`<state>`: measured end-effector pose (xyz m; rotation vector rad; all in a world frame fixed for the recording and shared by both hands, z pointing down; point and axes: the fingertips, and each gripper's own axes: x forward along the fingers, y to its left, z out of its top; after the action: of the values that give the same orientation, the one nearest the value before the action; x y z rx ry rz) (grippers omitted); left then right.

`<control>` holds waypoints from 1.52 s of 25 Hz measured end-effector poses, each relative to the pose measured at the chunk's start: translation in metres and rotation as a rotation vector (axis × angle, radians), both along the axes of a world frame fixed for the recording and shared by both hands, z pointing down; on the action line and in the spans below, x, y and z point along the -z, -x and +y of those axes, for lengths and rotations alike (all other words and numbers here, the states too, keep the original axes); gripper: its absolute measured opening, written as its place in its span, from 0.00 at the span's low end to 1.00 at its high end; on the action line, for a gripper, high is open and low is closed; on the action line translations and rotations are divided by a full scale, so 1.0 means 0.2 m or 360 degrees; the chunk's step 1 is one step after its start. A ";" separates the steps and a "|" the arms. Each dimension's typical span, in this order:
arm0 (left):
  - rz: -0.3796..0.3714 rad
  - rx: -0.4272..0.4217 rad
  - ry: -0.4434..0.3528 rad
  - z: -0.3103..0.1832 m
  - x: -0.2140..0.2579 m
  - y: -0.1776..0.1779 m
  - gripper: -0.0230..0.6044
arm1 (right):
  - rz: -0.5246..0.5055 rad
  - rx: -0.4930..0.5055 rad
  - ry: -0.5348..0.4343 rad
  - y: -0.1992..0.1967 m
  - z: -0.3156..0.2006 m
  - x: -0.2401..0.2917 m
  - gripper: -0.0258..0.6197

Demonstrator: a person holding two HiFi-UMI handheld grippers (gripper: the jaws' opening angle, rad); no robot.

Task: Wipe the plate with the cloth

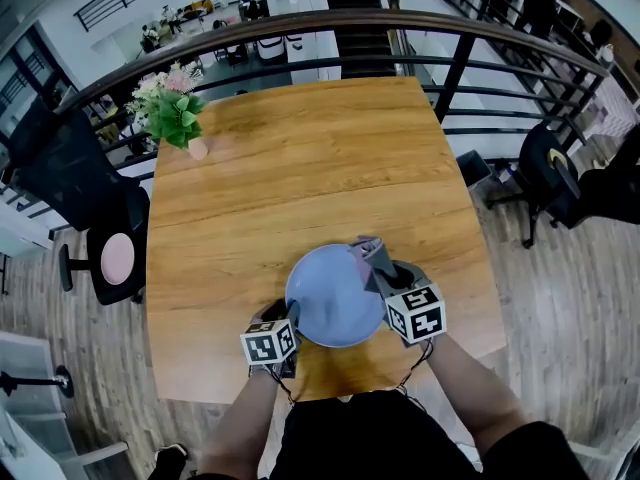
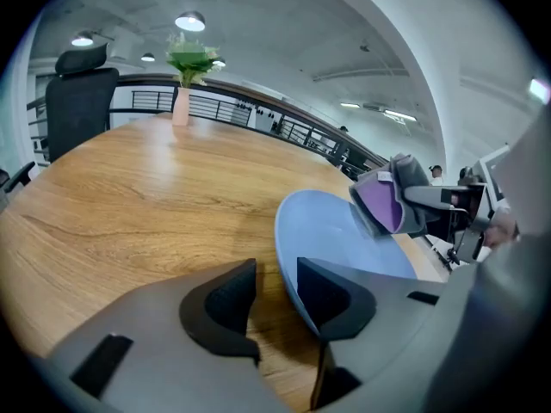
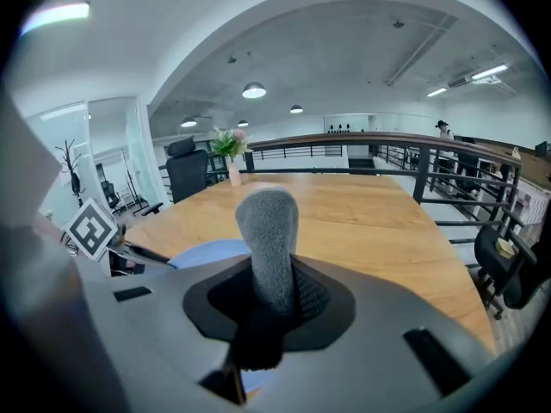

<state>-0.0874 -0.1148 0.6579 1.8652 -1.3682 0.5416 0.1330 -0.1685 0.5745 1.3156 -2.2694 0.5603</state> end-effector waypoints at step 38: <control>-0.0233 -0.0239 -0.1006 0.61 1.17 0.05 0.07 | -0.0305 -0.0104 -0.0320 0.03 0.67 0.59 0.15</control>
<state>-0.0968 0.0069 0.4240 2.4874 -1.6324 0.3424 0.1276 -0.0337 0.4571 1.4934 -2.5006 0.5103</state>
